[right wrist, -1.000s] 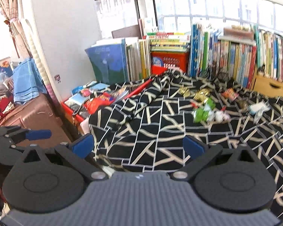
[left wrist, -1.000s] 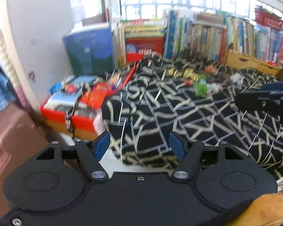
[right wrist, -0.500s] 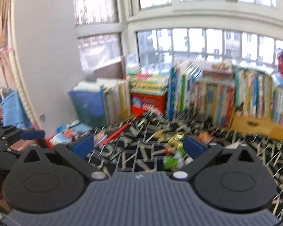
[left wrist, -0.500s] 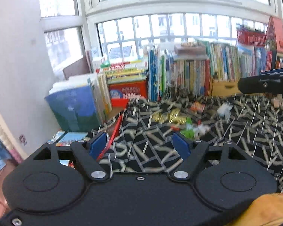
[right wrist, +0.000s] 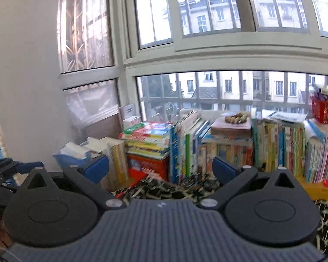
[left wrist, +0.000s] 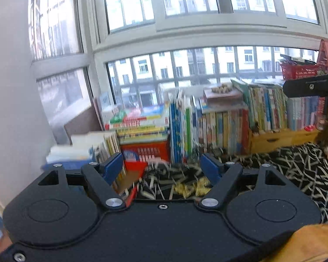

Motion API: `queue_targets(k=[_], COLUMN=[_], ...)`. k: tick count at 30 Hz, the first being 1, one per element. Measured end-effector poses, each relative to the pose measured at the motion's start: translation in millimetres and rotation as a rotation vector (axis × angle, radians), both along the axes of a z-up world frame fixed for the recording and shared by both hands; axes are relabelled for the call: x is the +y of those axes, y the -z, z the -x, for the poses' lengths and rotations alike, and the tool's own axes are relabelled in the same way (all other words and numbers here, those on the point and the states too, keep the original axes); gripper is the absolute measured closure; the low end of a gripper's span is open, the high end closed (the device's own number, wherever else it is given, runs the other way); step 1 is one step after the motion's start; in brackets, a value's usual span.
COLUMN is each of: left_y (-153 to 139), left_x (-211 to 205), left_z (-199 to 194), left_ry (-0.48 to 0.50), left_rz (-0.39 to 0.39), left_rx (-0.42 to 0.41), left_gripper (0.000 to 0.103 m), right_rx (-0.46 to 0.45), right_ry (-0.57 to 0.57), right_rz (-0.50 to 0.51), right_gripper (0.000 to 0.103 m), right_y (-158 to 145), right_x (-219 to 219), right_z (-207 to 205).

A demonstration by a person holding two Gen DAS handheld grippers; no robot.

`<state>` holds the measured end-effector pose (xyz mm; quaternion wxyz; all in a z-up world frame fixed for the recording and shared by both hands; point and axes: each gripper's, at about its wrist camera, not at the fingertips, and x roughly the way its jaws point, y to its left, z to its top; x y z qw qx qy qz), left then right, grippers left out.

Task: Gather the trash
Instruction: 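Move both open tools back over the bed toward the remaining litter, then grasp the green plastic wrapper with the left tool while the right tool grasps the white tissue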

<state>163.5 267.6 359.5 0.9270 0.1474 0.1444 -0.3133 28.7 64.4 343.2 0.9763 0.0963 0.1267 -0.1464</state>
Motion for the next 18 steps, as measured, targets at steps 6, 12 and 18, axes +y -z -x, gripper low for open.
queue_targets(k=[6, 12, 18], left_y=[17.0, 96.9, 194.3], left_x=[-52.1, -99.4, -127.3], left_z=[-25.1, -66.0, -95.4], left_ry=[0.012, 0.044, 0.043], left_rz=[0.068, 0.091, 0.044], left_rx=[0.034, 0.218, 0.441], left_gripper=[0.013, 0.010, 0.010], right_rx=[0.022, 0.153, 0.276], right_ry=[0.049, 0.058, 0.015], right_rz=[0.101, 0.062, -0.001], right_gripper=[0.000, 0.000, 0.000], right_y=[17.1, 82.0, 175.9], right_x=[-45.8, -101.4, -126.3], right_z=[-17.8, -42.0, -62.8])
